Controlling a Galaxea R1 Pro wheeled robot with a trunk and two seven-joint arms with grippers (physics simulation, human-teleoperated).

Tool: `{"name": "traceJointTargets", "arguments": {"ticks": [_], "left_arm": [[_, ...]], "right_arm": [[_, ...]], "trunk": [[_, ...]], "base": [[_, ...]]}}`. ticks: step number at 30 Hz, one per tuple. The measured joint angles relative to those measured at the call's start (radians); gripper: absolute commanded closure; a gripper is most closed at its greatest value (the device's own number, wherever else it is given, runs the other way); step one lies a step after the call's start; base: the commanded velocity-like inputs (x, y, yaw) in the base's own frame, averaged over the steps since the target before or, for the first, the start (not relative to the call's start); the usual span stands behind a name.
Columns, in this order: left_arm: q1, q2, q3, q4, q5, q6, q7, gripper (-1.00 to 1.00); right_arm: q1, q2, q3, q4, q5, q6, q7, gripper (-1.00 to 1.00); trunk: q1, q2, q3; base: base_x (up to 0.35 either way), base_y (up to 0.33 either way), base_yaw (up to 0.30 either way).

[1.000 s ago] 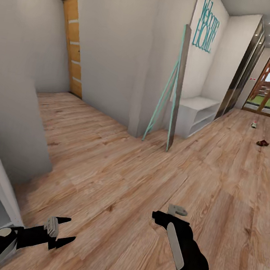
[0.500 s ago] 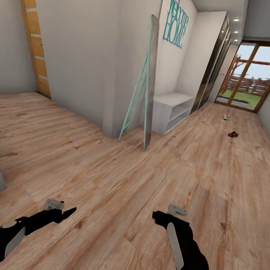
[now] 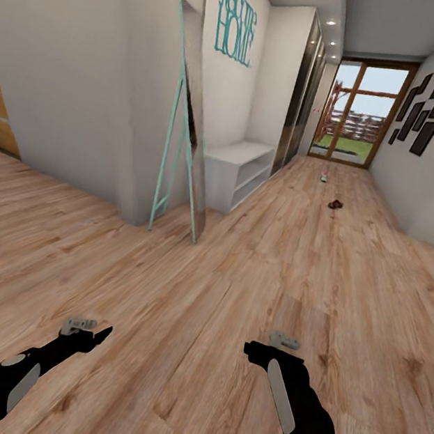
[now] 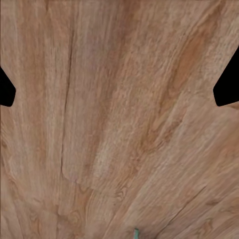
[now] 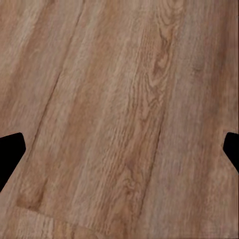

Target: Pick up the two gym shoes and the two sandals from the corridor floor and place them onto the hallstand (shoe rack) in the corridor, making sure they are on the rack and not on the floor. Arrange them so the two gym shoes are next to each other and the two sandals are next to each other.

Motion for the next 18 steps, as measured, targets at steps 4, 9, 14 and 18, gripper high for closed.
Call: {"name": "traceJointTargets", "arguments": {"ticks": [4, 9, 14, 18], "left_arm": [[0.0, 0.0, -0.001, 0.0, 0.0, 0.001, 0.018, -1.0], [0.0, -0.001, -0.001, 0.001, 0.0, 0.001, 0.023, -1.0], [0.0, -0.001, -0.001, 0.002, 0.001, 0.001, 0.024, -1.0], [0.0, -0.001, -0.001, 0.002, 0.001, 0.001, 0.024, -1.0]], "right_arm": [[0.0, 0.0, 0.0, 0.005, 0.001, 0.0, -0.001, -1.0], [0.0, 0.0, 0.0, 0.007, 0.001, 0.0, -0.001, -1.0], [0.0, 0.0, 0.0, 0.008, 0.001, 0.0, -0.001, -1.0], [0.0, 0.0, 0.0, 0.008, 0.001, 0.001, -0.002, -1.0]], "trunk": [[0.0, 0.0, -0.004], [0.0, 0.0, -0.01], [0.0, 0.0, -0.016], [0.0, 0.0, -0.021]], "base": [[0.344, -0.176, -0.234], [0.344, -0.175, -0.23], [0.344, -0.174, -0.227], [0.344, -0.174, -0.225]]}}
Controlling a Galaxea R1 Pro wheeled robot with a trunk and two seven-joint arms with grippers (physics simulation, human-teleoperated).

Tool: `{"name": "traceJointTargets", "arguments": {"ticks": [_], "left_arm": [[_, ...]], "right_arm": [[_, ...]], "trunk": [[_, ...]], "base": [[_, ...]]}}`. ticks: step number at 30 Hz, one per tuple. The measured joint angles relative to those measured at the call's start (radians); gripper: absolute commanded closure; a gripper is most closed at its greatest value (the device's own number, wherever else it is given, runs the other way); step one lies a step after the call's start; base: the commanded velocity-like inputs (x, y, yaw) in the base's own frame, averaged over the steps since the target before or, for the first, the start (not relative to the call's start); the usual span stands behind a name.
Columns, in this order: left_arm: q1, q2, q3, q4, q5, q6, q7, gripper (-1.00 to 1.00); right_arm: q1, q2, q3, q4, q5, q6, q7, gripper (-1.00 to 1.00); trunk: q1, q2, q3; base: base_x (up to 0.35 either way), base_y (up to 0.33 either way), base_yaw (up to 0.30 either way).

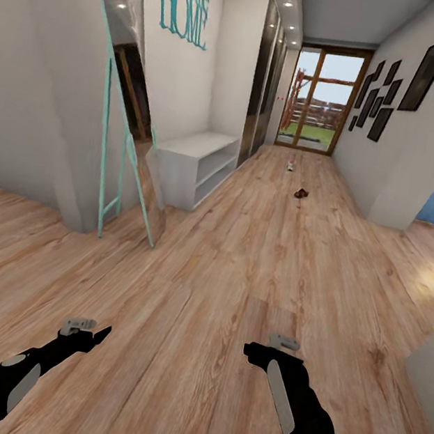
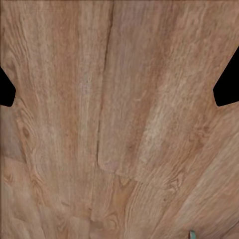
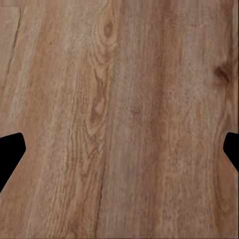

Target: Pick up the two gym shoes and the two sandals from the corridor floor and place them onto the hallstand (shoe rack) in the corridor, making sure they are on the rack and not on the floor. Arrange them so the two gym shoes are next to each other and the two sandals are next to each other.

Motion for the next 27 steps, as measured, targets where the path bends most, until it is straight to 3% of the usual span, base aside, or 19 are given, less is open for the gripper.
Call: {"name": "traceJointTargets", "arguments": {"ticks": [27], "left_arm": [[0.0, 0.0, 0.0, 0.003, 0.002, 0.0, 0.003, -1.0]], "right_arm": [[0.0, 0.0, 0.0, 0.003, 0.006, 0.001, -0.001, -1.0]], "trunk": [[0.0, 0.0, -0.005]], "base": [[0.344, -0.173, -0.025]]}}
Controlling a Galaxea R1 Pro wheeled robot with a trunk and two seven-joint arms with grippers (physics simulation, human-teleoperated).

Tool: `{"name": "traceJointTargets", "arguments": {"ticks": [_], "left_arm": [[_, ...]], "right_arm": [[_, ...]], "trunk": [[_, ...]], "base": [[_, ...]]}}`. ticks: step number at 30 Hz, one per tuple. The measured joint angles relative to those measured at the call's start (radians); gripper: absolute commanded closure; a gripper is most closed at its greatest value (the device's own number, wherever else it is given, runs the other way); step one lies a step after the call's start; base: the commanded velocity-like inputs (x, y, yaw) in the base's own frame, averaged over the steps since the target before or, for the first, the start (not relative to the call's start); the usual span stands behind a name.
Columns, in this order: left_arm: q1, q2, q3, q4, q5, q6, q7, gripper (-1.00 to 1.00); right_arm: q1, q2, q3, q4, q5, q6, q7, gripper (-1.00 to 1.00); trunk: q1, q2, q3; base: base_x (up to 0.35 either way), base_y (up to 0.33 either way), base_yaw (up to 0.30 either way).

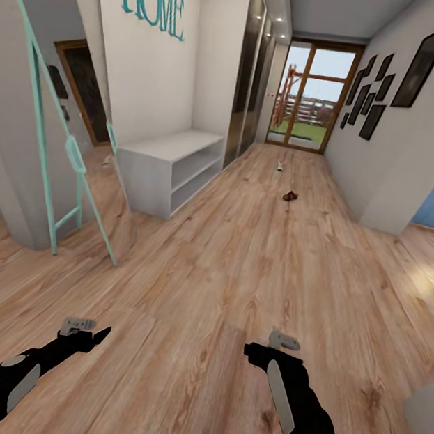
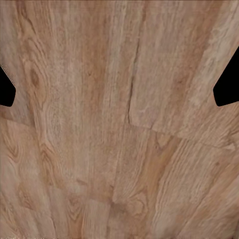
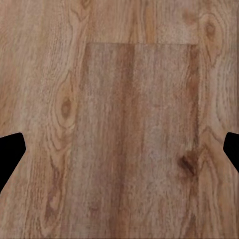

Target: Pick up the two gym shoes and the two sandals from the corridor floor and place them onto the hallstand (shoe rack) in the corridor, making sure they are on the rack and not on the floor. Arrange them so the two gym shoes are next to each other and the two sandals are next to each other.

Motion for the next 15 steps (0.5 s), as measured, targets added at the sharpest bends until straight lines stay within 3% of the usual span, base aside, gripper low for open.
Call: {"name": "traceJointTargets", "arguments": {"ticks": [9, 15], "left_arm": [[0.0, 0.0, 0.001, 0.0, 0.0, 0.0, 0.0, -1.0], [0.0, 0.001, 0.001, 0.0, 0.0, 0.0, 0.001, -1.0]], "right_arm": [[0.0, 0.0, 0.0, 0.0, 0.0, 0.0, -0.003, -1.0], [0.0, -0.002, -0.002, 0.0, 0.0, -0.001, -0.003, -1.0]], "trunk": [[0.0, 0.0, 0.0], [0.0, 0.0, 0.0]], "base": [[0.346, -0.103, -0.007], [0.347, -0.077, -0.206]]}}
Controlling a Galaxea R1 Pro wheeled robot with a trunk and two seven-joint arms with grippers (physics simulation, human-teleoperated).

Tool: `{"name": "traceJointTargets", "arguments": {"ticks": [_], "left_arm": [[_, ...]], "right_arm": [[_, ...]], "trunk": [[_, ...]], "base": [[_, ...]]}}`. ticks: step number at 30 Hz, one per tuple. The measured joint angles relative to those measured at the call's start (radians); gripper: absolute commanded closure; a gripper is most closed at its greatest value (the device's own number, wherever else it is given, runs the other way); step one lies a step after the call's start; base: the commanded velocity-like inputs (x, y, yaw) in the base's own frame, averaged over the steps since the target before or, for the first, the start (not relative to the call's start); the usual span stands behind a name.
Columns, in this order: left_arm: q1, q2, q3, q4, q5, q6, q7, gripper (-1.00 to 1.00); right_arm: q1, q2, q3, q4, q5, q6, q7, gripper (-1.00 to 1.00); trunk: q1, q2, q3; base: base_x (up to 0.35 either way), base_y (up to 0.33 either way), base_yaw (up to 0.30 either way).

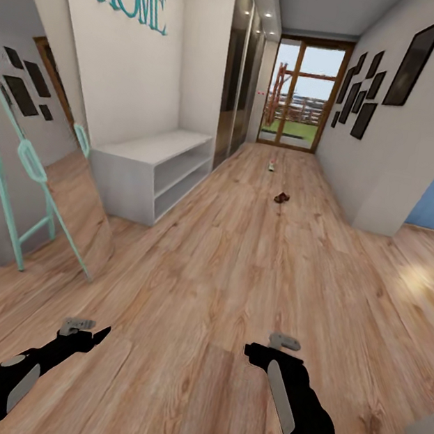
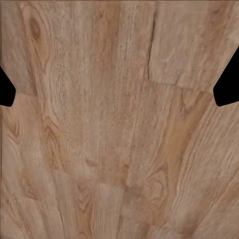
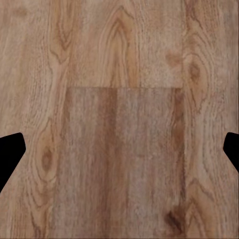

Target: Pick up the two gym shoes and the two sandals from the corridor floor and place them onto the hallstand (shoe rack) in the corridor, making sure they are on the rack and not on the floor. Arrange them so the two gym shoes are next to each other and the two sandals are next to each other.

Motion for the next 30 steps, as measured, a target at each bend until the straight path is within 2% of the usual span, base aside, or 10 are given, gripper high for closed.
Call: {"name": "traceJointTargets", "arguments": {"ticks": [10, 23, 25, 28, 30], "left_arm": [[0.0, 0.003, 0.002, 0.0, 0.0, 0.0, 0.001, -1.0], [0.002, 0.002, 0.0, -0.001, 0.0, 0.0, 0.001, -1.0], [0.002, 0.002, 0.0, -0.001, 0.0, 0.0, 0.001, -1.0], [0.003, 0.002, 0.0, -0.001, 0.0, 0.0, 0.001, -1.0], [0.003, 0.002, 0.0, 0.0, 0.0, 0.0, 0.001, -1.0]], "right_arm": [[0.0, 0.0, 0.001, 0.002, 0.0, -0.001, 0.001, -1.0], [0.0, -0.005, 0.0, 0.019, 0.0, -0.006, 0.004, -1.0], [0.0, -0.008, -0.002, 0.082, 0.0, -0.055, 0.006, -1.0], [0.0, -0.011, -0.002, 0.184, 0.001, -0.186, 0.007, -1.0], [0.0, -0.012, -0.001, 0.272, 0.002, -0.345, 0.007, -1.0]], "trunk": [[0.0, 0.0, 0.0], [0.0, 0.0, 0.0], [0.0, 0.0, 0.0], [0.0, 0.0, 0.0], [0.0, 0.0, 0.0]], "base": [[0.347, -0.042, -0.25], [0.347, -0.001, -0.013], [0.347, 0.0, 0.0], [0.347, 0.0, 0.0], [0.348, 0.0, 0.0]]}}
